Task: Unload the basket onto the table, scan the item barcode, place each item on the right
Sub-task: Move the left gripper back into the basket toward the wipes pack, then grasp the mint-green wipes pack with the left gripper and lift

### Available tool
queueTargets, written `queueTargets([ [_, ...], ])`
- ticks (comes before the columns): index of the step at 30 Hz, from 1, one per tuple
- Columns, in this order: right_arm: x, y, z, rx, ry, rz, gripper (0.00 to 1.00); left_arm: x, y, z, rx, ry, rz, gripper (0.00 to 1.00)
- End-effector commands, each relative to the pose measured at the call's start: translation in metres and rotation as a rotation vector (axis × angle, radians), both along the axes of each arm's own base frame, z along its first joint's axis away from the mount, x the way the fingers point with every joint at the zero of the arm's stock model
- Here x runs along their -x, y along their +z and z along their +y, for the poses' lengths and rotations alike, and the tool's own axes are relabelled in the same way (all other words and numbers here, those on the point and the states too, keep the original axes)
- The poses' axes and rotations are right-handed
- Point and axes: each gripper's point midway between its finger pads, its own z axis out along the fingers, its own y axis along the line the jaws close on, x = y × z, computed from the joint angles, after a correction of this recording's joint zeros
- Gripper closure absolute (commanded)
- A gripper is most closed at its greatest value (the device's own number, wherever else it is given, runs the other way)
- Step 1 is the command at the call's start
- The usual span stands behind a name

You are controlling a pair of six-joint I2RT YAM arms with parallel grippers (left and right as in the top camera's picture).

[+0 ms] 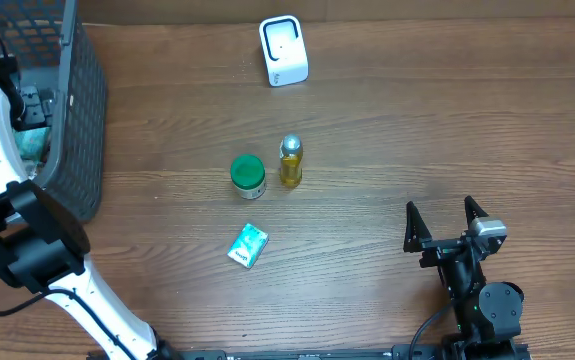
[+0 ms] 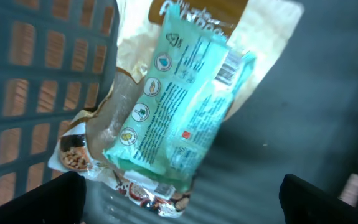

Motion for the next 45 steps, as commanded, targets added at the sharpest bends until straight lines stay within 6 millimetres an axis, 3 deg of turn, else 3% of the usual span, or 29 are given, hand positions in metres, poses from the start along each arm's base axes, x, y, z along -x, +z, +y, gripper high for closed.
queueTargets([
  [1,0.000,-0.002,0.001,0.004,0.002,-0.003,0.00,0.002,-0.018,0.009,0.033,-0.024,0.023,0.01],
  [12,0.000,-0.002,0.001,0.004,0.002,-0.003,0.00,-0.004,-0.064,0.013,0.100,-0.092,0.060,0.00],
  [18,0.000,-0.002,0.001,0.004,0.002,-0.003,0.00,-0.014,-0.063,0.020,0.066,-0.105,0.027,0.00],
  [25,0.000,-0.002,0.001,0.004,0.002,-0.003,0.00,-0.011,-0.062,0.028,0.028,-0.093,0.044,0.00],
  [39,0.000,-0.002,0.001,0.004,0.002,-0.003,0.00,-0.015,-0.064,0.024,0.016,-0.102,0.048,0.00],
  [45,0.000,-0.002,0.001,0.004,0.002,-0.003,0.00,-0.013,-0.080,0.023,0.026,-0.115,0.073,0.00],
])
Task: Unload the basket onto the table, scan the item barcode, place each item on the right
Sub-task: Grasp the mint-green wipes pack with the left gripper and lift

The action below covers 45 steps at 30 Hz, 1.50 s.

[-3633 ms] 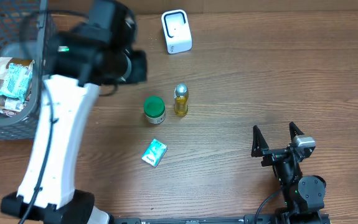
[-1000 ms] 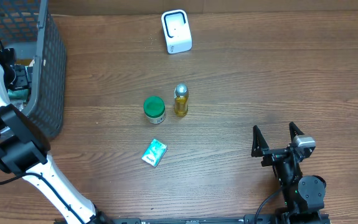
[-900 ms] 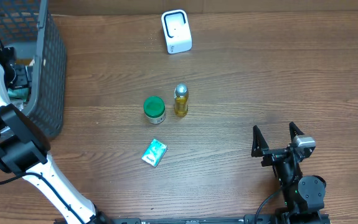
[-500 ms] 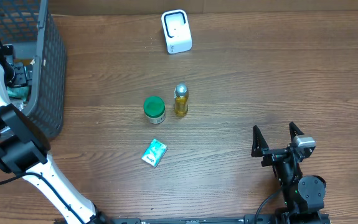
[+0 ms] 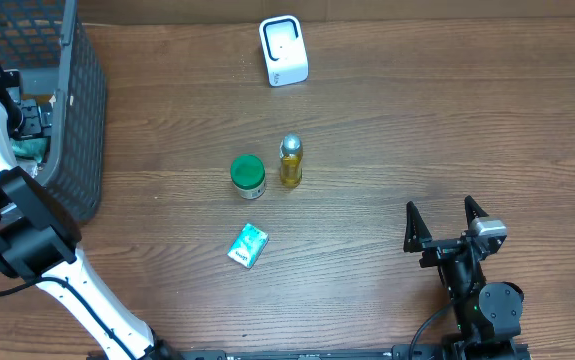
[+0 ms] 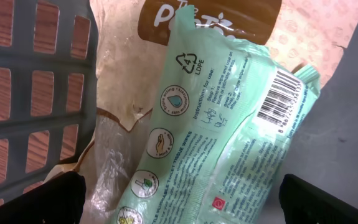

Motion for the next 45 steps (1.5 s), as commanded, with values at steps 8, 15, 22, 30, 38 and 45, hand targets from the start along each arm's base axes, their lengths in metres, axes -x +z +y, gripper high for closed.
queueTargets([
  [8,0.000,-0.002,0.001,0.004,0.002,-0.003,0.00,0.014,-0.063,-0.002,-0.001,-0.021,0.135,0.00],
  [15,0.000,-0.002,0.001,0.004,0.002,-0.003,0.00,0.023,-0.091,-0.007,0.035,-0.024,0.198,0.00],
  [22,0.000,-0.002,0.001,0.004,0.002,-0.003,0.00,0.024,-0.095,-0.007,0.041,-0.022,0.205,0.69],
  [30,0.000,-0.002,0.001,0.004,0.002,-0.003,0.00,0.003,-0.046,0.004,-0.004,0.045,0.076,0.88],
  [38,0.000,-0.002,0.001,0.004,0.002,-0.003,0.00,-0.040,0.136,0.006,-0.071,0.073,-0.361,0.88],
  [45,0.000,-0.002,0.001,0.004,0.002,-0.003,0.00,-0.016,0.315,-0.055,-0.079,0.001,-0.746,0.87],
])
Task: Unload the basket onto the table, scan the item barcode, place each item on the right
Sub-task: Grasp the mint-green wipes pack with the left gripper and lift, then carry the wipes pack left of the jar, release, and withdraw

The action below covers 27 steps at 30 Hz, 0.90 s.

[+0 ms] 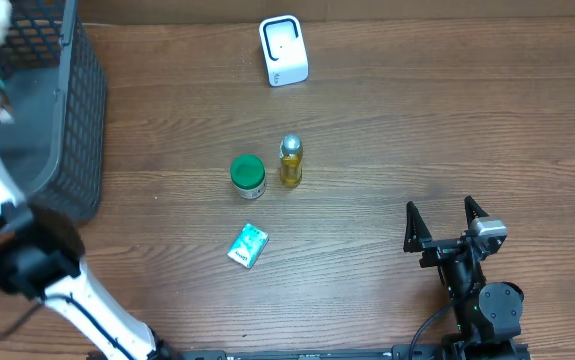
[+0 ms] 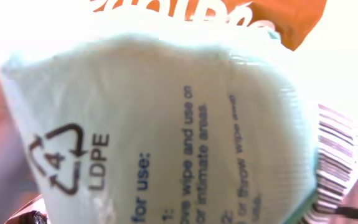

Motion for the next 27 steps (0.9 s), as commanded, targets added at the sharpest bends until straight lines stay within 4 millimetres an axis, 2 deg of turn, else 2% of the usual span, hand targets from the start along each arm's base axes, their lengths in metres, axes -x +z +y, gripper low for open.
queueTargets([
  [1,0.000,-0.002,0.001,0.004,0.002,-0.003,0.00,0.030,0.122,-0.055,-0.007,-0.058,-0.255,0.86],
  [4,0.000,-0.002,0.001,0.004,0.002,-0.003,0.00,0.050,0.148,-0.094,0.046,-0.096,-0.295,0.85],
  [6,0.000,-0.002,0.001,0.004,0.002,-0.003,0.00,0.062,0.155,-0.121,0.090,-0.118,-0.295,0.85],
  [8,0.000,-0.002,0.001,0.004,0.002,-0.003,0.00,0.071,0.156,-0.150,0.138,-0.144,-0.277,0.85],
  [10,0.000,-0.002,0.001,0.004,0.002,-0.003,0.00,0.079,0.148,-0.181,0.198,-0.174,-0.229,0.86],
  [15,0.000,-0.002,0.001,0.004,0.002,-0.003,0.00,0.090,0.101,-0.255,0.310,-0.281,-0.016,0.92],
  [19,0.000,-0.002,0.001,0.004,0.002,-0.003,0.00,0.093,0.057,-0.302,0.342,-0.356,0.159,0.93],
  [22,0.000,-0.002,0.001,0.004,0.002,-0.003,0.00,0.094,0.020,-0.318,0.328,-0.312,0.272,0.94],
  [27,0.000,-0.002,0.001,0.004,0.002,-0.003,0.00,0.108,-0.046,-0.319,0.289,-0.134,0.431,0.96],
])
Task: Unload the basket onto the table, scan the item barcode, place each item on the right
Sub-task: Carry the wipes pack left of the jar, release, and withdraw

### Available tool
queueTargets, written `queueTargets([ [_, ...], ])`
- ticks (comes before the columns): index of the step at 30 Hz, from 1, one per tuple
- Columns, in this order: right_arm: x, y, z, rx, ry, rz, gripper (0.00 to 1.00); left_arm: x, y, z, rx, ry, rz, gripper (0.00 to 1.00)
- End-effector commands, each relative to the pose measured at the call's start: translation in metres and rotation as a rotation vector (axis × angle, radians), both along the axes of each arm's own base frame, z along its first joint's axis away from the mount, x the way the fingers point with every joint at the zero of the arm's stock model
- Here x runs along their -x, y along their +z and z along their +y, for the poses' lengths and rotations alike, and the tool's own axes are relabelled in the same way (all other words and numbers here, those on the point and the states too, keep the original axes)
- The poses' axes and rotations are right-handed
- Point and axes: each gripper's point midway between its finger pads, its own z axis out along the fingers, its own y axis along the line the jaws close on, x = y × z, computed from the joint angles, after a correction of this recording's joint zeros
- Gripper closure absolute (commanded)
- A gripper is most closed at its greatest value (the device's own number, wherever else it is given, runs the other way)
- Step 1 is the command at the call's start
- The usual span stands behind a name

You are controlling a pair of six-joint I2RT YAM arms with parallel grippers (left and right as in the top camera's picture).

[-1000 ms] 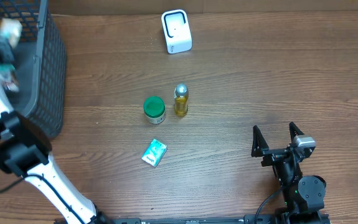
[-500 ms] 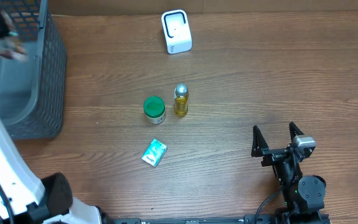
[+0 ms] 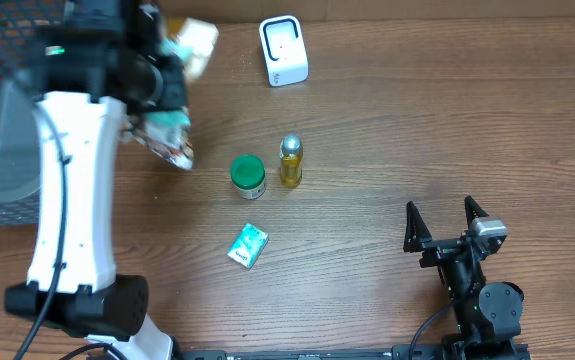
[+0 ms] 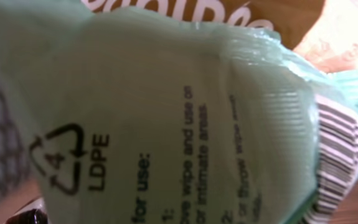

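Observation:
My left gripper [image 3: 167, 95] is over the table to the left of the white scanner [image 3: 283, 50], shut on a pale green wipes pack [image 3: 174, 128]. A beige and brown snack bag [image 3: 196, 40] hangs with it. In the left wrist view the wipes pack [image 4: 166, 124] fills the frame and hides the fingers. Its barcode [image 4: 335, 155] shows at the right edge. My right gripper [image 3: 445, 214] rests open at the front right, holding nothing.
A dark mesh basket [image 3: 7, 100] stands at the left edge. A green-lidded jar [image 3: 248, 175] and a yellow bottle with a silver cap [image 3: 290, 160] stand mid-table. A small teal packet [image 3: 248, 245] lies in front of them.
The left arm was at the far left over the basket; now it is out over the table near the scanner, the wipes pack and the snack bag still with it. The right arm has not moved.
My open left gripper was above the wipes pack lying on the snack bag inside the basket, then closer to it. Then the pack filled the wrist view with the arm high over the basket. Now both packs hang outside the basket, left of the scanner.

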Motion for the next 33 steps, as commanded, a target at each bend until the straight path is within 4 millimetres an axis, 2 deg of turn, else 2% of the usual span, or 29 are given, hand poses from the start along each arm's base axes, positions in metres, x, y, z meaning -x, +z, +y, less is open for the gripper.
queueTargets([
  [1,0.000,-0.002,0.001,0.004,0.002,-0.003,0.00,0.006,-0.042,0.016,-0.098,0.170,0.091,0.96],
  [4,0.000,-0.002,0.001,0.004,0.002,-0.003,0.00,0.011,-0.070,0.033,-0.198,0.238,0.130,0.96],
  [6,0.000,-0.002,0.001,0.004,0.002,-0.003,0.00,0.017,-0.077,0.056,-0.300,0.304,0.145,0.96],
  [7,0.000,-0.002,0.001,0.004,0.002,-0.003,0.00,0.021,-0.077,0.068,-0.346,0.329,0.154,0.96],
  [11,0.000,-0.002,0.001,0.004,0.002,-0.003,0.00,0.027,-0.071,0.092,-0.388,0.383,0.157,0.96],
  [17,0.000,-0.002,0.001,0.004,0.002,-0.003,0.00,0.032,-0.067,0.117,-0.403,0.404,0.173,0.96],
  [22,0.000,-0.002,0.001,0.004,0.002,-0.003,0.00,0.040,-0.058,0.147,-0.518,0.440,0.187,0.96],
  [24,0.000,-0.002,0.001,0.004,0.002,-0.003,0.00,0.038,-0.066,0.137,-0.434,0.421,0.198,0.96],
  [27,0.000,-0.002,0.001,0.004,0.002,-0.003,0.00,0.030,-0.077,0.107,-0.287,0.310,0.210,0.95],
  [33,0.000,-0.002,0.001,0.004,0.002,-0.003,0.00,0.016,-0.080,0.072,-0.247,0.225,0.163,0.95],
])
